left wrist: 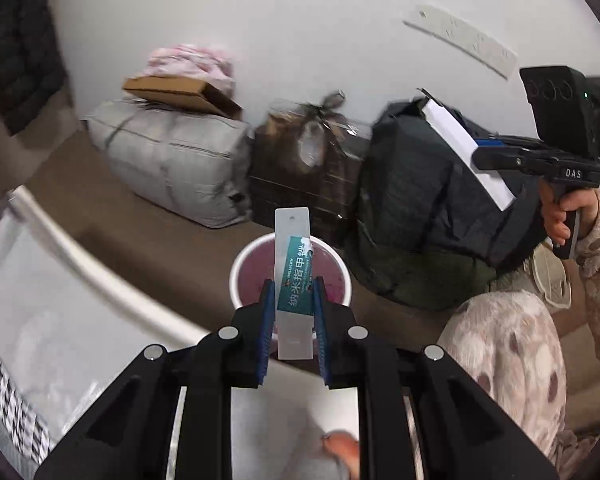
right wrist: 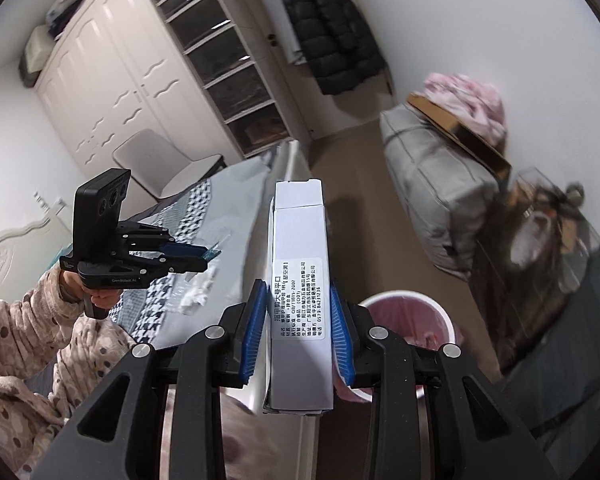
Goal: Collect trash
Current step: 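Carry the white carton and teal-labelled packet over the wastebasket, then open both tools to drop the carton and packet into the wastebasket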
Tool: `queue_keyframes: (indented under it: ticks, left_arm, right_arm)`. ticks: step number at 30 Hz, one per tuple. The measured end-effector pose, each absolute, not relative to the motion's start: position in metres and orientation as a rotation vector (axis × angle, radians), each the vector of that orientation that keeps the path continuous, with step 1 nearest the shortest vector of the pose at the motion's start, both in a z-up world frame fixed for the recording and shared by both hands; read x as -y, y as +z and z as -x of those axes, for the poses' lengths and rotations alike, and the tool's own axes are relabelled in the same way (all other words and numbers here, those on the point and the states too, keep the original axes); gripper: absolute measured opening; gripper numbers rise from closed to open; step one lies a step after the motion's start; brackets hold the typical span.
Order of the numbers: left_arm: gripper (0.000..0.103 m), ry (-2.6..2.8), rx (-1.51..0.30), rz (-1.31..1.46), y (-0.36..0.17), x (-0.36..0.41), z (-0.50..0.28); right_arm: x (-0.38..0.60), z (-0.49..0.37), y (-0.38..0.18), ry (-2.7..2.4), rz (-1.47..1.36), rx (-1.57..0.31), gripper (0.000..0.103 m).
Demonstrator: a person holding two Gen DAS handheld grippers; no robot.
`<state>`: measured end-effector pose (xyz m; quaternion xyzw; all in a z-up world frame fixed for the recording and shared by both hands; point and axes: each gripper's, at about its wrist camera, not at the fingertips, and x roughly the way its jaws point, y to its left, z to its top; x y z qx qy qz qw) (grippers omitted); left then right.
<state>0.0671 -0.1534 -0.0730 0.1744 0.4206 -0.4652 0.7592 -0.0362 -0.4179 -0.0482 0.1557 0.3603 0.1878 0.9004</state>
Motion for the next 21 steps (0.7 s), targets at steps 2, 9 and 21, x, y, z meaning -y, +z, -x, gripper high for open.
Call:
queue_keyframes:
  ticks: [2, 9, 21]
  left_arm:
    - [0.018, -1.038, -0.934, -0.408, -0.082, 0.173, -0.069]
    - [0.018, -1.085, -1.034, -0.453, -0.134, 0.233, -0.092]
    - [0.018, -1.085, -1.221, -0.525, -0.236, 0.283, -0.142]
  right_arm:
    - [0.430, 0.035, -0.062, 0.379, -0.346, -0.761, 0.030]
    - [0.461, 0.017, -0.120, 0.341, -0.421, -0.844, 0.030]
    - [0.467, -0.048, -0.223, 0.362, -0.555, -0.974, 0.030]
